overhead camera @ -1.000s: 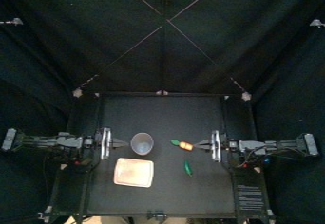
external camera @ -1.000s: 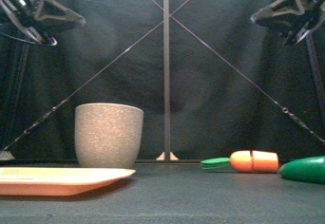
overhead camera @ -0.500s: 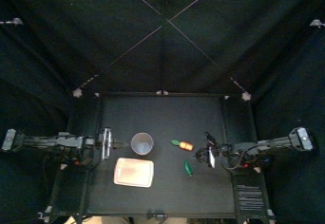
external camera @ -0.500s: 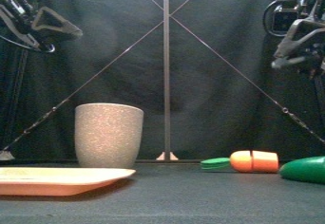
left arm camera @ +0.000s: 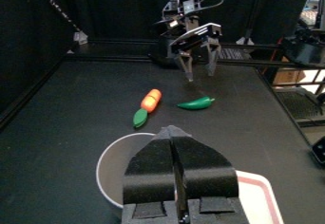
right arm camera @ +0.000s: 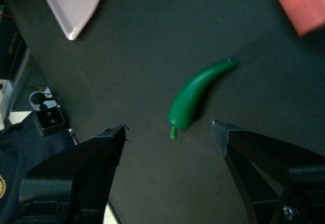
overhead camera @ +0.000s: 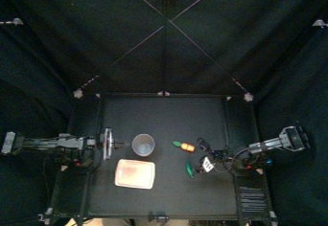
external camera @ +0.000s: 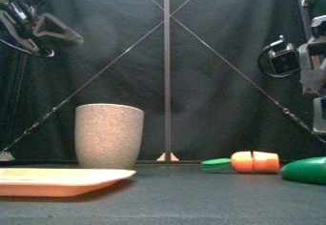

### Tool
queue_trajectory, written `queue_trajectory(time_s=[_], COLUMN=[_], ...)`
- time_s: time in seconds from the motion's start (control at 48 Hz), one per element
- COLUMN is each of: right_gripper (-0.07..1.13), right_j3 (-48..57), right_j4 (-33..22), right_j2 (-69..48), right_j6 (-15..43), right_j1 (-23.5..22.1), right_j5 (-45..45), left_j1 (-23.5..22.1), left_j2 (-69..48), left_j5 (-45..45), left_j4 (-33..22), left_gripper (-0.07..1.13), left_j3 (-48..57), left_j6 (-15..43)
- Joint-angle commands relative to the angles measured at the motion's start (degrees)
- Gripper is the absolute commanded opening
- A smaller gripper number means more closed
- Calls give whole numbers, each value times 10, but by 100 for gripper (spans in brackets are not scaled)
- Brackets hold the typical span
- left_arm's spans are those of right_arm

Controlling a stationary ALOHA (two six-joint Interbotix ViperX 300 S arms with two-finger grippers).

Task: Pick the green pepper then place it in the grey bowl
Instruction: Pick the green pepper

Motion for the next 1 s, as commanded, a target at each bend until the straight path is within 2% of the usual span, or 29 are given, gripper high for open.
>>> queue_trajectory(time_s=[0.021,0.229,0.438,0.625,1.0], right_gripper=[104,104,104,104,100], right_j3=[-24,-61,-95,-120,-147], right_j4=[-2,-11,-6,-25,-42], right_j2=[11,60,139,184,221], right_j6=[33,79,80,79,79], right_j1=[-2,-3,-25,-47,-50], right_j5=[32,71,114,126,114], left_j1=[10,17,18,18,18], left_j2=[3,3,3,3,3], left_j5=[-5,-6,-6,-6,-6], left_j4=[0,0,0,-1,-6], left_gripper=[10,10,10,10,10], left_j3=[-4,0,4,15,20], left_j6=[0,0,0,-1,0])
